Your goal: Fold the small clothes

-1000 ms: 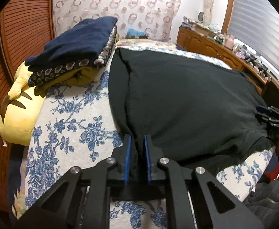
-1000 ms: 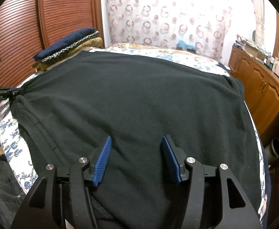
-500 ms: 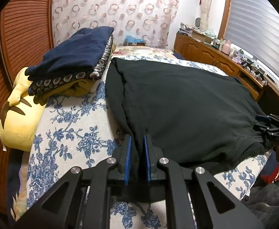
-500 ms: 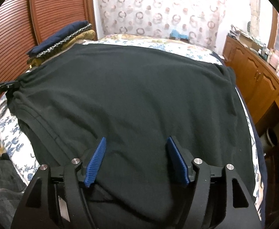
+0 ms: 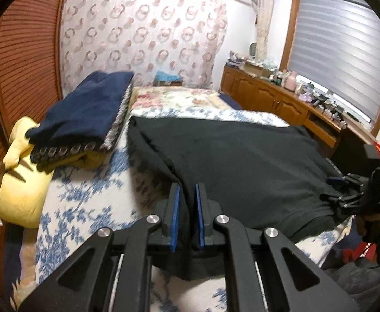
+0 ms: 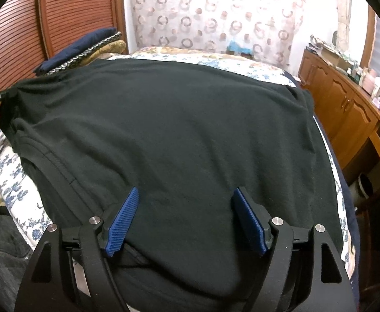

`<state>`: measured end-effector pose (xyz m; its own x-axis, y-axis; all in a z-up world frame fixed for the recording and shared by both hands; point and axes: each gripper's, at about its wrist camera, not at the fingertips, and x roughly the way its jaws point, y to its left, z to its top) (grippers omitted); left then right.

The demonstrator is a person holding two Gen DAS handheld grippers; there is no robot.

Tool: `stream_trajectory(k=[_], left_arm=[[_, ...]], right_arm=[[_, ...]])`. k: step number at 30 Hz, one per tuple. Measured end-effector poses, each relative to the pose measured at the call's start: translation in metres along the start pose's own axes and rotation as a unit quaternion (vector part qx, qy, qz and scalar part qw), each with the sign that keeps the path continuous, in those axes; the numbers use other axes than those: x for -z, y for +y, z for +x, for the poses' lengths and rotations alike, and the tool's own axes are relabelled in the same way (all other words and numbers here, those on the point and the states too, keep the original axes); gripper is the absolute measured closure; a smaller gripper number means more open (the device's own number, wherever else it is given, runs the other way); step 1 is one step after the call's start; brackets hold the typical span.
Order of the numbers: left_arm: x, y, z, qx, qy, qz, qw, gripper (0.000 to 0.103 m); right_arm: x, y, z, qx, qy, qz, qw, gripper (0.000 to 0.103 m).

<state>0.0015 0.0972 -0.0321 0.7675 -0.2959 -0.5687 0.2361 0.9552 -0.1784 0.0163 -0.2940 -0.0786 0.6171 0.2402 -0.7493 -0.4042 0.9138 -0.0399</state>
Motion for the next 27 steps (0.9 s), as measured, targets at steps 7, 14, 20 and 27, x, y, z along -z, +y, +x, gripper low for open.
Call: stream_trajectory(k=[7,14,20,27], left_arm=[[-0.03,-0.03,0.003,0.036,-0.025,0.029,0.9986,0.095],[-0.063,-0.08,0.018,0.087,-0.036,0.076,0.9927,0.095],[-0.08,-0.121,0.034,0.125,-0.028,0.104,0.9863,0.095],[-0.107,-0.17,0.037,0.161,-0.036,0.144,0.9757,0.095]], right_arm=[[0.001,-0.003,-0.006,0.016,-0.005,0.003,1.0,0.026],[0.0,-0.026,-0.029,0.03,-0.037,0.032,0.998,0.026],[0.002,-0.036,-0.047,0.034,-0.054,0.044,0.997,0.026],[0.0,-0.042,-0.063,0.039,-0.073,0.047,0.995,0.026]])
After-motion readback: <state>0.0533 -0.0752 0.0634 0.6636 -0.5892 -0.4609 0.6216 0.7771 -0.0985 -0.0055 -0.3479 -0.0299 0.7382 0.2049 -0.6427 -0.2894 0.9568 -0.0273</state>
